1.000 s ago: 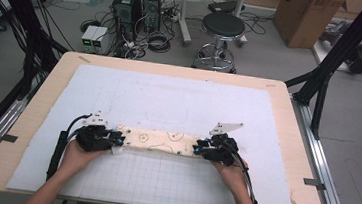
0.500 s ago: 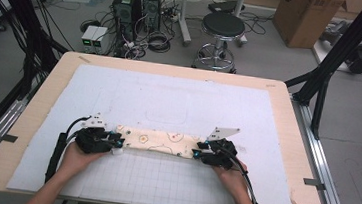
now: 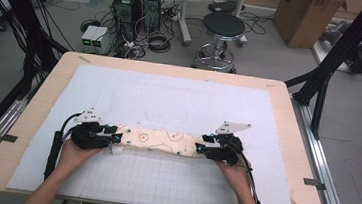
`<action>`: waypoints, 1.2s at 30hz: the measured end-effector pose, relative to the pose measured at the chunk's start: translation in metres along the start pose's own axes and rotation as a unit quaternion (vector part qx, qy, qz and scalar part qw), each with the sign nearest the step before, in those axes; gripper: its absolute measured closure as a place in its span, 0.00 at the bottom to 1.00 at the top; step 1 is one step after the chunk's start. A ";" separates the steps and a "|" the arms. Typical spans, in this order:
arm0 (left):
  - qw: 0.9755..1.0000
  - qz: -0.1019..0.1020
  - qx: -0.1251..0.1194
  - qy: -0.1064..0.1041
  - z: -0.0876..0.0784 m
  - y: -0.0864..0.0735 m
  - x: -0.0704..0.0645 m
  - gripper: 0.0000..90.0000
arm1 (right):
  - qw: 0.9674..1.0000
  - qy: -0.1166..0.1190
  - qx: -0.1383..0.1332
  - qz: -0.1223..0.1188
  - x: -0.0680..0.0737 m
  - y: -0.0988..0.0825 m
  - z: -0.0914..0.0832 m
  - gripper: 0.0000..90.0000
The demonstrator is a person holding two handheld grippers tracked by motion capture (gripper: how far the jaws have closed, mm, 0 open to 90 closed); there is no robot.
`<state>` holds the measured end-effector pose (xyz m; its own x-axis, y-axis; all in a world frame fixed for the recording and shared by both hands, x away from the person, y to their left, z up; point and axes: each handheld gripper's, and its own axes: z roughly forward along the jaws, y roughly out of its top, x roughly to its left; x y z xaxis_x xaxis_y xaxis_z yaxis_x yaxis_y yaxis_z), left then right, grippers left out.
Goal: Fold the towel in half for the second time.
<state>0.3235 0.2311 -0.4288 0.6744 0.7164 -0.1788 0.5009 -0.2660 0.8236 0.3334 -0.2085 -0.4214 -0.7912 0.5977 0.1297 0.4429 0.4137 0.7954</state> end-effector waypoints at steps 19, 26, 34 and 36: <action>0.998 -0.053 0.026 0.014 0.022 -0.003 0.021 0.61 | 0.997 -0.003 0.038 0.071 -0.025 -0.001 0.023 0.58; 0.999 -0.042 0.031 0.014 0.024 -0.003 0.018 0.73 | 0.997 0.009 0.051 0.063 -0.023 -0.003 0.029 0.76; 0.999 -0.034 0.031 0.015 0.020 -0.001 0.016 0.87 | 0.997 0.017 0.055 0.050 -0.019 0.000 0.026 0.89; 0.999 -0.033 0.024 0.018 0.019 0.002 0.014 0.89 | 0.997 0.014 0.051 0.049 -0.018 0.002 0.023 0.90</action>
<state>0.3442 0.2289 -0.4398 0.6193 0.7563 -0.2109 0.5694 -0.2477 0.7839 0.3586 -0.2027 -0.4361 -0.7528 0.6202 0.2206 0.5580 0.4236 0.7136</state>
